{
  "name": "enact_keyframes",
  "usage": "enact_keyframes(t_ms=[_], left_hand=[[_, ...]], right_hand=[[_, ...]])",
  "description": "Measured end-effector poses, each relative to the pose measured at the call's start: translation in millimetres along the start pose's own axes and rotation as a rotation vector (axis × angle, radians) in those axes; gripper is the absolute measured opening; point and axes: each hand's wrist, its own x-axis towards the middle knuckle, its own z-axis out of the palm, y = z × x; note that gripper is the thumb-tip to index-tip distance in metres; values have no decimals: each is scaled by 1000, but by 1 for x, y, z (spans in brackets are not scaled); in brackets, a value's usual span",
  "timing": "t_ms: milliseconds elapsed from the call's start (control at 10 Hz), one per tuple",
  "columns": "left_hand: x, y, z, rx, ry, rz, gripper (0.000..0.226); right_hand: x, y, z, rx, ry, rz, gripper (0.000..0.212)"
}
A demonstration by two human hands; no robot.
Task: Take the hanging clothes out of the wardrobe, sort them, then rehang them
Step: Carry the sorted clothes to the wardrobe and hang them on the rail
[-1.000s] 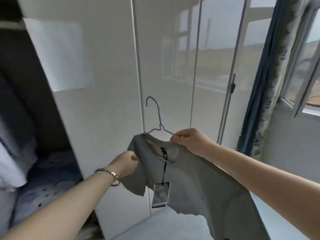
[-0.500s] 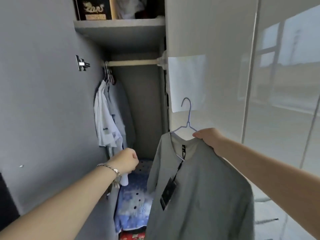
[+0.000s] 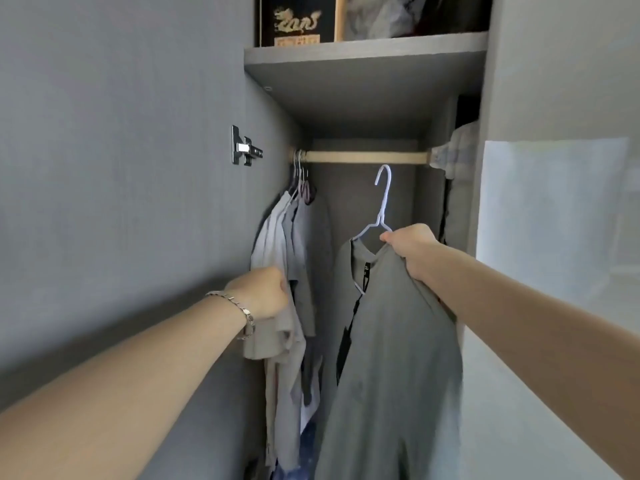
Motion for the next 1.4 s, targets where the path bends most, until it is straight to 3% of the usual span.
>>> enact_keyframes(t_ms=[200, 500, 700, 900, 1000, 1100, 1200, 1300, 1400], left_hand=[[96, 8, -37, 51, 176, -39, 13], [192, 4, -53, 114, 257, -70, 14], [208, -7, -47, 95, 247, -71, 15], [209, -20, -45, 57, 257, -45, 14], [202, -17, -42, 63, 258, -22, 13], [190, -13, -37, 69, 283, -15, 11], [171, -2, -31, 59, 317, 11, 9], [145, 13, -19, 61, 391, 73, 10], [111, 32, 0, 96, 273, 174, 12]], right_hand=[[152, -47, 56, -26, -64, -164, 36], [276, -75, 140, -110, -36, -258, 33], [298, -42, 196, -264, -39, -322, 32], [295, -47, 191, -356, -270, -540, 29], [291, -28, 180, -319, -313, -559, 36], [271, 3, 167, -267, -286, -464, 36], [236, 40, 153, -392, -384, -287, 17], [180, 63, 126, -423, -429, -146, 22], [117, 81, 95, -446, -413, -41, 28]])
